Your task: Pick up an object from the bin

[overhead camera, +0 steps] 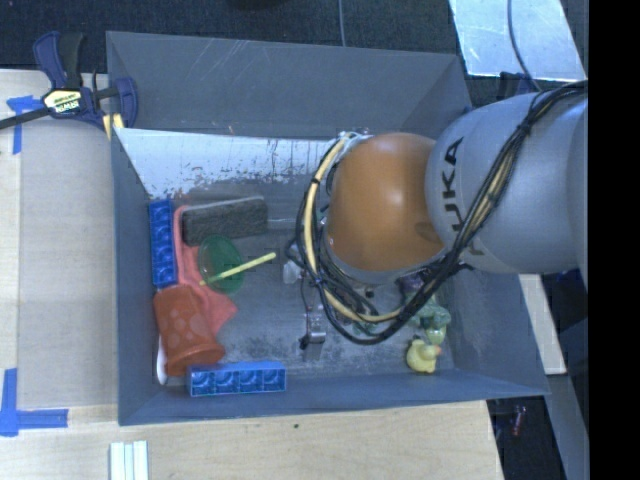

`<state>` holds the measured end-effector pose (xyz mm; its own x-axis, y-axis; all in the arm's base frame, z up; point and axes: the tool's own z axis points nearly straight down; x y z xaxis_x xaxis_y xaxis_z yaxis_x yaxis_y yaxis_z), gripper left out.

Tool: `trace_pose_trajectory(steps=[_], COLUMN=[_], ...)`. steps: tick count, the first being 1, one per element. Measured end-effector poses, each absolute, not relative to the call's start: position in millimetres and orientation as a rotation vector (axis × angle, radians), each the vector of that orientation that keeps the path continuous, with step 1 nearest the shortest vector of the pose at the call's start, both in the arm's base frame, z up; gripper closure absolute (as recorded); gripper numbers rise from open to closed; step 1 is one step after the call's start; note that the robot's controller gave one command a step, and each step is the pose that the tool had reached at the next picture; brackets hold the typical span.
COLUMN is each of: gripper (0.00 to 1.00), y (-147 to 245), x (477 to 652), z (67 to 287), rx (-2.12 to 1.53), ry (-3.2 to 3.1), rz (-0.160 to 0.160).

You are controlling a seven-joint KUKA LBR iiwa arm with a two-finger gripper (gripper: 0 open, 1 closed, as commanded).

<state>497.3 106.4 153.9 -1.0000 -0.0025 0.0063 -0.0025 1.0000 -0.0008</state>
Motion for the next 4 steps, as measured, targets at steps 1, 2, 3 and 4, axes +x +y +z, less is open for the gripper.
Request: trace_pose_trajectory(steps=[1,2,3,4], gripper=[0.0,0.0,0.0,0.0], y=[106,150,143,164], x=[499.3,496.9,496.4,559.8], z=[158,88,98,97], rx=[-0.001,0.237,0.273,0.441], ry=[-3.144,-3.155,-3.146,-3.125], rz=[-0.001,-0.005,-0.002,0.0])
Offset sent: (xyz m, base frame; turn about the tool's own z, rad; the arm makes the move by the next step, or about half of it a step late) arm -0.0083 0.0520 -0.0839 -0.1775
